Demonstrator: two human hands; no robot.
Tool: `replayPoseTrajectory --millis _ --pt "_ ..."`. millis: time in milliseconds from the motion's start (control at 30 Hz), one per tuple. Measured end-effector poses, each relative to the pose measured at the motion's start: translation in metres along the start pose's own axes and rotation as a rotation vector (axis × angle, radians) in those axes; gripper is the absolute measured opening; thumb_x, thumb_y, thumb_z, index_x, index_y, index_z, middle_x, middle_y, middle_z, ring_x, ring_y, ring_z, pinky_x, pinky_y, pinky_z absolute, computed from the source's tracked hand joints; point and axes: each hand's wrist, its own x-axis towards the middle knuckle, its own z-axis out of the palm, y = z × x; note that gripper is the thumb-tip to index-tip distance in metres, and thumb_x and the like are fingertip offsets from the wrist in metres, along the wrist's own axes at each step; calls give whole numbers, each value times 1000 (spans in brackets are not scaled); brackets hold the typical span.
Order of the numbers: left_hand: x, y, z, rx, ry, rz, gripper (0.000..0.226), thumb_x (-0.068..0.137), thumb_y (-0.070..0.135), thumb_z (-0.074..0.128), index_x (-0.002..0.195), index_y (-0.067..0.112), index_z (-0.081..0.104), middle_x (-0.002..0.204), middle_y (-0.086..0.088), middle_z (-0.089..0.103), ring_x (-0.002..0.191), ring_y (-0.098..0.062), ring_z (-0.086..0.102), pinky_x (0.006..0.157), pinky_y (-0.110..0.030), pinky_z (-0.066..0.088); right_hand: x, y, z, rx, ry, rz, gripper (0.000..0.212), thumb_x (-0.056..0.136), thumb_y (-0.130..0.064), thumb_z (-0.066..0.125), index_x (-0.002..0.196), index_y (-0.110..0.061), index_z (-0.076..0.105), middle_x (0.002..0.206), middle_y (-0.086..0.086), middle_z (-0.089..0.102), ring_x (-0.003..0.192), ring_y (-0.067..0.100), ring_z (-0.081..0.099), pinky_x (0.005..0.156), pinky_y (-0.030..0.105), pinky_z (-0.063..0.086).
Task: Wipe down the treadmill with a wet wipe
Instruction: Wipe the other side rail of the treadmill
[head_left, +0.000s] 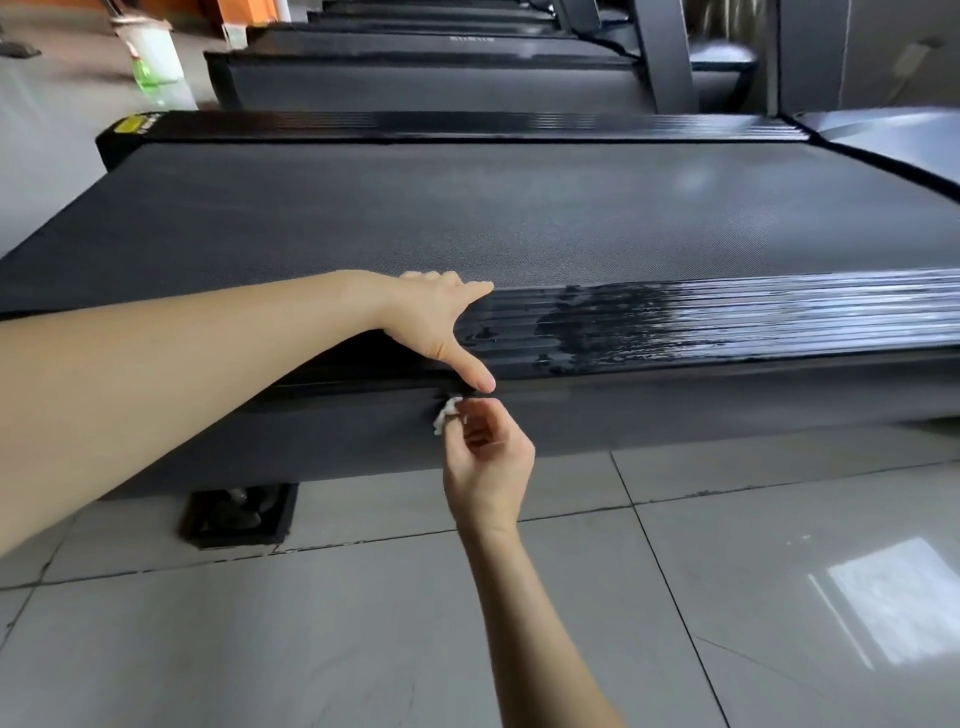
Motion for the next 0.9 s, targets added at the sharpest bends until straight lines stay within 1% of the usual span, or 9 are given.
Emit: replayPoseTrajectory --millis 167,267,367,533,600,700,767,833,900 --pt "-10 3 -6 -54 -21 -24 141 56 94 66 163 37 -5 169 -4 18 156 -33 14 126 -46 11 54 18 -61 78 465 118 5 88 -17 60 87 -22 60 72 0 72 64 25 69 65 56 58" --pt "-19 -2 -8 -101 -33 -33 138 58 92 67 162 39 -6 171 0 13 158 -31 8 127 -46 7 74 22 -79 168 664 220 3 91 -24 58 88 -23 58 77 9 73 66 35 69 62 58 58" --pt "-27 -12 -7 -90 -45 -56 138 57 92 69 162 40 -3 171 6 12 157 -31 10 126 -45 12 55 6 -46 184 598 255 5 92 -25 55 87 -27 56 78 4 72 72 32 70 70 55 58" --pt "-22 -26 -10 -182 -92 -49 141 47 92 75 162 41 12 167 16 16 156 -18 18 126 -45 20 -4 -17 10 137 179 181 19 90 -1 59 83 -18 60 74 -8 71 73 13 67 72 28 51" --pt "-19 -26 -16 -239 -81 -51 133 54 88 77 162 40 16 167 15 18 155 -16 19 127 -44 19 -6 -21 6 77 47 122 23 88 -3 60 79 -23 59 75 -6 71 75 15 67 74 29 52" --pt "-18 -22 -24 -286 -59 -58 108 74 78 71 162 37 23 166 11 24 154 -15 22 124 -38 18 32 -20 -23 -80 230 -65 17 84 -10 62 76 -24 54 77 -6 65 74 10 64 69 35 50" --pt "-18 -22 -26 -284 -50 -52 99 80 75 66 161 36 25 164 10 28 153 -15 24 122 -36 18 67 -17 -53 -313 394 -212 4 83 -17 65 80 -19 62 91 -2 61 82 16 60 72 35 45" --pt "-18 -25 -24 -303 -45 -45 93 85 71 64 161 35 26 164 11 30 152 -15 25 121 -35 18 93 -10 -78 -624 457 -310 7 85 -23 69 83 -17 69 105 3 65 95 29 59 81 40 44" --pt "-17 -30 -22 -346 -41 -32 89 87 68 66 161 34 29 161 12 35 151 -14 30 121 -34 20 99 -6 -83 -795 435 -339 7 87 -21 67 82 -17 70 109 1 70 102 29 63 96 45 44"
